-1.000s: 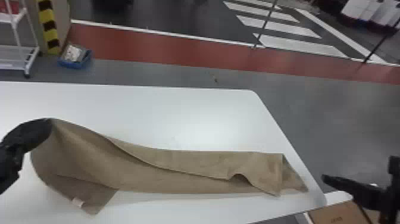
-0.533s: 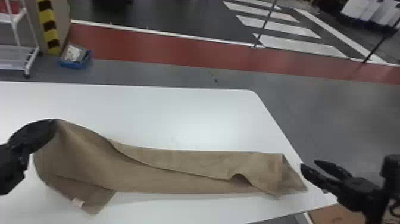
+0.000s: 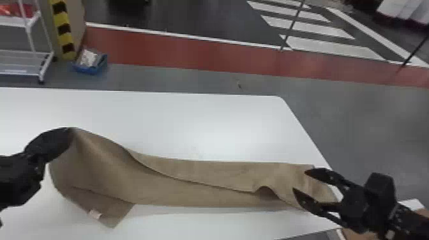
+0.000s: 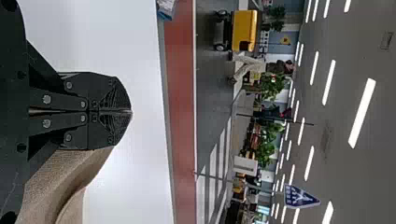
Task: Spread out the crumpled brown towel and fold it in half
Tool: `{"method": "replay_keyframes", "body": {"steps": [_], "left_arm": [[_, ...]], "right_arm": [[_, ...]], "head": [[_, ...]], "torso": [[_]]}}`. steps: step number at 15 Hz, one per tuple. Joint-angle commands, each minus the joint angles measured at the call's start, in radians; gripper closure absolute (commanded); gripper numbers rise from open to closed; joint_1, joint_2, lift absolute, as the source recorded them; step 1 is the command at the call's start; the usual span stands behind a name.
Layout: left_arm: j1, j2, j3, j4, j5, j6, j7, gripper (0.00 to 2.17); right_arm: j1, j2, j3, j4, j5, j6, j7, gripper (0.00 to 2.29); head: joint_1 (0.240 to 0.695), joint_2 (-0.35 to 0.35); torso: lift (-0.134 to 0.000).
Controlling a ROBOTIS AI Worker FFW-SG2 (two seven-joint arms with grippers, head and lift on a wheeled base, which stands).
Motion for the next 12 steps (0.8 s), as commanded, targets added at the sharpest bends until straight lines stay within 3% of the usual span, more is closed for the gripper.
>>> {"method": "replay_keyframes", "body": {"steps": [1,5,12], "left_arm": [[-0.002,-0.001,-0.002,0.0,0.0,0.003,0.0,2.06],[-0.013,-0.004,-0.009,0.003,-0.004,0.006,0.005,2.06],[-0.011,-0.004,-0.01,0.004,-0.005,0.006,0.005,2.06]], "right_arm": [[-0.007,-0.022,0.002,0.004,0.057,-0.034,0.069,0.5],[-0.007,-0.054,0.005,0.015,0.128,-0.056,0.166,0.5],[-0.045,-0.094,0.029,0.142,0.218,-0.031,0.16,0.51]], "head": [[0.695,-0.293],[0.695,-0.289],[0.695,-0.324]], "torso": [[-0.12],[-0.12],[-0.12]]}}
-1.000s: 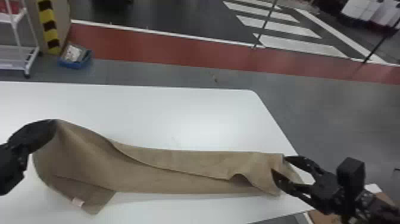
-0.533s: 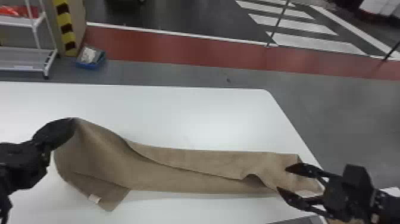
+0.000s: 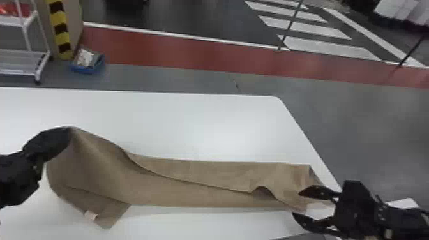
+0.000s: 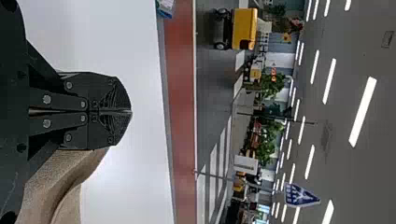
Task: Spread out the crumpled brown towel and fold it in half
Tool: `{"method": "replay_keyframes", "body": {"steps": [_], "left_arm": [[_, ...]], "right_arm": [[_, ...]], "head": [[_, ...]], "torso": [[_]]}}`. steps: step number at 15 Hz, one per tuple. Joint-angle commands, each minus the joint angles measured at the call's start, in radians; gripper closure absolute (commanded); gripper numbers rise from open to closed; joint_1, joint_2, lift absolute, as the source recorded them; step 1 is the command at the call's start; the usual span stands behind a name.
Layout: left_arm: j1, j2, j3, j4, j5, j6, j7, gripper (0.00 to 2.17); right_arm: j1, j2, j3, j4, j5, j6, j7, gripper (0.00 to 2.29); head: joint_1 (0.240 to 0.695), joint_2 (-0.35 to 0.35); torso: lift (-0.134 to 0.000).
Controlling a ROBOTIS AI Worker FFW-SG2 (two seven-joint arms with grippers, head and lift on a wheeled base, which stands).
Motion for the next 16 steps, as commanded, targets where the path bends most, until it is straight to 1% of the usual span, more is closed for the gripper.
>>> {"method": "replay_keyframes", "body": {"steps": [1,2,3,7,8,11,13,15,16], "left_arm": [[0.0,0.0,0.0,0.001,0.0,0.002,0.0,2.06],[0.0,0.0,0.0,0.003,0.0,0.002,0.0,2.06],[0.0,0.0,0.0,0.003,0.0,0.002,0.0,2.06],[0.0,0.0,0.0,0.003,0.0,-0.001,0.0,2.06],[0.002,0.0,0.0,0.003,0.0,-0.001,-0.001,2.06],[0.003,0.0,0.0,0.003,-0.006,-0.001,0.0,2.06],[0.003,0.0,0.0,0.003,-0.006,-0.001,0.0,2.06],[0.003,0.0,0.0,0.003,-0.006,-0.001,0.0,2.06],[0.002,0.0,0.0,0.001,-0.006,-0.001,0.0,2.06]], "right_arm": [[-0.016,-0.017,0.003,0.044,0.004,0.008,0.0,0.51],[-0.022,-0.027,0.003,0.061,0.006,0.03,0.003,0.59],[-0.028,-0.032,0.003,0.068,0.006,0.039,0.003,0.59],[-0.051,-0.037,0.012,0.085,0.007,0.051,0.003,0.59],[-0.057,-0.038,0.013,0.096,0.009,0.057,0.003,0.66],[-0.073,-0.049,0.024,0.13,0.02,0.07,0.003,0.67],[-0.076,-0.05,0.024,0.136,0.02,0.073,-0.002,0.67],[-0.076,-0.05,0.019,0.133,0.015,0.073,-0.002,0.76],[-0.076,-0.05,0.016,0.131,0.014,0.073,-0.002,0.76]], "head": [[0.695,-0.333],[0.695,-0.337],[0.695,-0.342],[0.695,-0.35],[0.695,-0.35],[0.695,-0.35],[0.695,-0.35],[0.695,-0.35],[0.695,-0.35]], "torso": [[-0.12],[-0.12],[-0.12],[-0.12],[-0.12],[-0.12],[-0.12],[-0.12],[-0.12]]}}
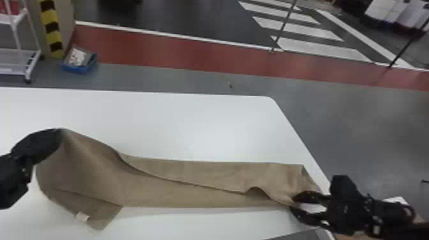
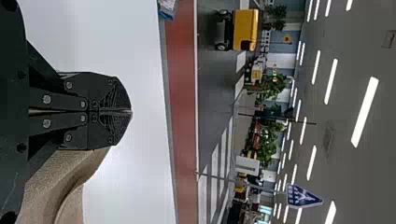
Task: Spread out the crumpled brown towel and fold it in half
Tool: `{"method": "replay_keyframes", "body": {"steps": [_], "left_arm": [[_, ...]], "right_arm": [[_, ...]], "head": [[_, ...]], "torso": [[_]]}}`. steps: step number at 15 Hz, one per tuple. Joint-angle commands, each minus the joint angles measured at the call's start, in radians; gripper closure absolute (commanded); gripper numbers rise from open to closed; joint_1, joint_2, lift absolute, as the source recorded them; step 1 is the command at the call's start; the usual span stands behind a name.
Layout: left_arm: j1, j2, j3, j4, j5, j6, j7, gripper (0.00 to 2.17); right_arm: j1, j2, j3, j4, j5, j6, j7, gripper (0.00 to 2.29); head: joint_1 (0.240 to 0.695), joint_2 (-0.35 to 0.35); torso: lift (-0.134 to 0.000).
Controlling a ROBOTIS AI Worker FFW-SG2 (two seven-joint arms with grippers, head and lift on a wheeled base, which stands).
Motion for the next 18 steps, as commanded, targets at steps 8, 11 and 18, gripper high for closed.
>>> {"method": "replay_keyframes", "body": {"steps": [8,11,18], "left_arm": [[0.0,0.0,0.0,0.0,0.0,0.003,0.0,2.06],[0.0,0.0,0.0,-0.005,0.0,0.0,0.0,2.06],[0.003,0.002,0.006,-0.026,-0.001,0.003,0.006,2.06]], "right_arm": [[-0.006,-0.003,-0.009,-0.023,-0.012,0.038,0.008,1.34],[-0.006,-0.003,-0.02,-0.027,-0.027,0.031,0.019,1.48],[-0.052,-0.023,-0.23,-0.109,-0.23,0.062,0.1,1.47]], "head": [[0.695,-0.35],[0.695,-0.35],[0.695,-0.35]], "torso": [[-0.12],[-0.12],[-0.12]]}}
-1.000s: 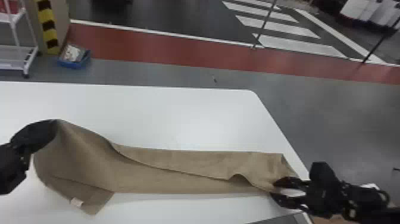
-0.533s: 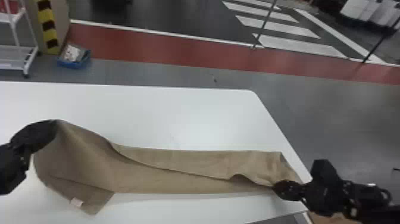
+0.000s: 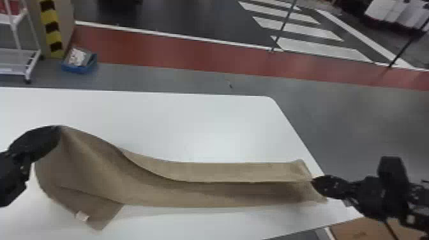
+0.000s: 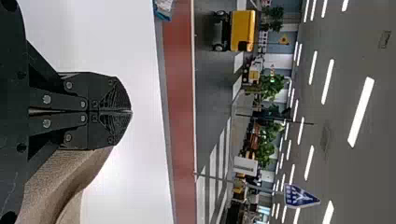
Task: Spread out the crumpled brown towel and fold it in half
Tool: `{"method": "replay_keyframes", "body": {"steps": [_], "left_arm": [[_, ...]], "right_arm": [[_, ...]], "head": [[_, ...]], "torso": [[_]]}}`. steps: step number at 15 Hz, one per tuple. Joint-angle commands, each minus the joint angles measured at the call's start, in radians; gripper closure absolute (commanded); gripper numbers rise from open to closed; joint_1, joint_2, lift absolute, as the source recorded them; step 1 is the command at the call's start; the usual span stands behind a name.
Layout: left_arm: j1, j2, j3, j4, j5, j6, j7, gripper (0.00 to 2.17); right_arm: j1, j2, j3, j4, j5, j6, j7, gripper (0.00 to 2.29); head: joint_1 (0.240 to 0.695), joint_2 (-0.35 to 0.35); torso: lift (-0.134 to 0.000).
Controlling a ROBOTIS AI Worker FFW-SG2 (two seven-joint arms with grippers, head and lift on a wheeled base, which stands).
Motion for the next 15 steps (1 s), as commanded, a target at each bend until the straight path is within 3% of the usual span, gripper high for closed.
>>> {"method": "replay_keyframes", "body": {"steps": [1,3,7,9,13,15], "left_arm": [[-0.001,0.001,0.001,-0.008,0.0,0.0,0.0,2.06],[-0.001,0.002,0.001,-0.01,0.0,0.0,0.003,2.06],[-0.002,0.011,0.013,-0.022,0.011,0.003,-0.005,2.06],[-0.058,0.013,0.002,0.017,0.005,0.003,-0.008,2.06],[-0.277,0.018,-0.018,0.228,0.01,0.0,-0.026,2.06],[-0.415,0.022,-0.049,0.359,0.01,-0.031,-0.04,2.06]], "right_arm": [[-0.056,-0.037,-0.088,-0.004,-0.077,0.047,0.004,1.47],[-0.108,-0.078,-0.139,0.04,-0.123,0.087,-0.001,1.47],[-0.132,-0.085,-0.153,0.08,-0.168,0.105,-0.033,1.47],[-0.194,-0.091,-0.108,0.129,-0.162,0.133,-0.061,1.48],[-0.465,-0.1,0.053,0.269,-0.089,0.246,-0.13,1.47],[-0.611,-0.108,0.152,0.389,-0.068,0.25,-0.177,1.48]], "head": [[0.695,-0.35],[0.695,-0.35],[0.695,-0.35],[0.695,-0.35],[0.695,-0.35],[0.667,-0.35]], "torso": [[-0.12],[-0.12],[-0.12],[-0.12],[-0.12],[-0.12]]}}
